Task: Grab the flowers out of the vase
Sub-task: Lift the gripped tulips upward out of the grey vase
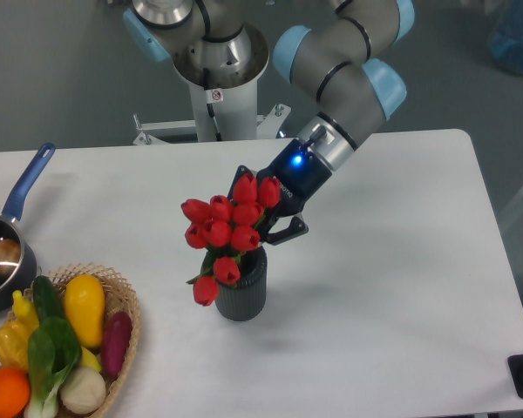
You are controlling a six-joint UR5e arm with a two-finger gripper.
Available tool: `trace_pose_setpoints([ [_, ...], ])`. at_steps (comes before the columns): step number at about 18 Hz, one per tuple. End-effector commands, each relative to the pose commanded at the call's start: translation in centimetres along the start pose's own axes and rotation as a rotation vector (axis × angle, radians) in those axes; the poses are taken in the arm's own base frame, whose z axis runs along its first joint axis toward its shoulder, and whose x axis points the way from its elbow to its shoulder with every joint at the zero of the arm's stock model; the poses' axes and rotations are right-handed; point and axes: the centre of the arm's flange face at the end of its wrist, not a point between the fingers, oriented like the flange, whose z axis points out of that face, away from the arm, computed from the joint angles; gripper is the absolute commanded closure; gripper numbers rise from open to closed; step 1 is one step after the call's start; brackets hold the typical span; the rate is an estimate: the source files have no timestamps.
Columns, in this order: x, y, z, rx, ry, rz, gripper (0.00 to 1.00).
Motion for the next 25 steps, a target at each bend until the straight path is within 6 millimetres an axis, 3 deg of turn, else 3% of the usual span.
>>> trace_pose_setpoints([
  [8,-0.2,-1.7,-2.7,0.122,-0.037,-0.042,0.60],
  [13,0.0,-2.3,-3.2,0.135,-0.042,-0.061,0.60],
  [18,-0.3,-4.0,-6.6,0.188,-0.091,-0.120,0.60],
  [25,-0.5,-4.7,-8.6,0.282,-0.103,-0.169,0.60],
])
